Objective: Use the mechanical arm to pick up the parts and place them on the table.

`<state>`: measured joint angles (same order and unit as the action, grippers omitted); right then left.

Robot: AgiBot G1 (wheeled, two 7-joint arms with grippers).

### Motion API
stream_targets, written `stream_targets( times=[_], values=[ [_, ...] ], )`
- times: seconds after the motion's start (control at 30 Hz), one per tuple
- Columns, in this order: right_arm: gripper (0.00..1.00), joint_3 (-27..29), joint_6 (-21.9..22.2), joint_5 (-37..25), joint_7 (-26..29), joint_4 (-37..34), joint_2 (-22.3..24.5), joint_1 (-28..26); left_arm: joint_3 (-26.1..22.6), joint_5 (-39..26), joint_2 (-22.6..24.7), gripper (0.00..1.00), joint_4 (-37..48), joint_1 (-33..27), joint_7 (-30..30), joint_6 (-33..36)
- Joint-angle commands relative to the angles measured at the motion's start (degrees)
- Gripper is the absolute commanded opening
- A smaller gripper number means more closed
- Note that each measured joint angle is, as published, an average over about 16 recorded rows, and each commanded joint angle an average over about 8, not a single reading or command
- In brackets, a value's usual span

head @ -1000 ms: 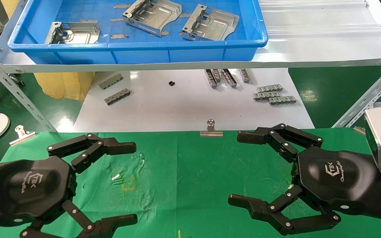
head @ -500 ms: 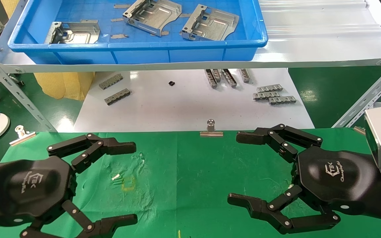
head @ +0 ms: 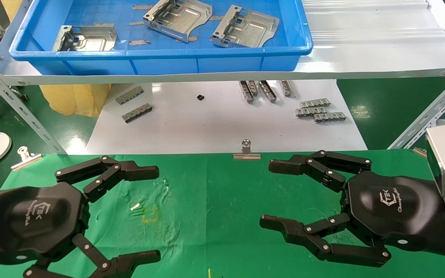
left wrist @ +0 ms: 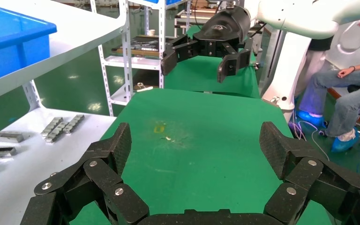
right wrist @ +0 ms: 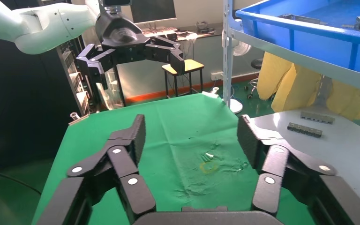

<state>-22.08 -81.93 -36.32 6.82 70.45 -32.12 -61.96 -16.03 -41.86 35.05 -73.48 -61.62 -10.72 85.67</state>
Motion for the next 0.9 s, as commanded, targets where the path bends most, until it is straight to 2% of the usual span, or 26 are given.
stream_targets(
  times=[0.03,0.4,0.53,0.63,0.73,0.9],
  values=[
    [0.0,0.0,0.0,0.0,0.0,0.0,0.0,0.0,0.0,0.0,0.0,1.0,0.0,0.0,0.0,0.0],
    [0.0,0.0,0.0,0.0,0.0,0.0,0.0,0.0,0.0,0.0,0.0,1.0,0.0,-0.1,0.0,0.0],
    [0.0,0.0,0.0,0.0,0.0,0.0,0.0,0.0,-0.2,-0.7,0.6,1.0,0.5,-2.0,-0.3,-0.3],
    [0.0,0.0,0.0,0.0,0.0,0.0,0.0,0.0,-1.0,-3.1,2.1,1.0,2.6,-6.5,-0.7,-1.1],
    [0.0,0.0,0.0,0.0,0.0,0.0,0.0,0.0,-2.4,-7.1,5.1,1.0,7.1,-13.5,-0.6,-2.3],
    [0.0,0.0,0.0,0.0,0.0,0.0,0.0,0.0,-5.8,-15.5,12.6,1.0,20.9,-27.3,1.5,-5.1]
  ],
)
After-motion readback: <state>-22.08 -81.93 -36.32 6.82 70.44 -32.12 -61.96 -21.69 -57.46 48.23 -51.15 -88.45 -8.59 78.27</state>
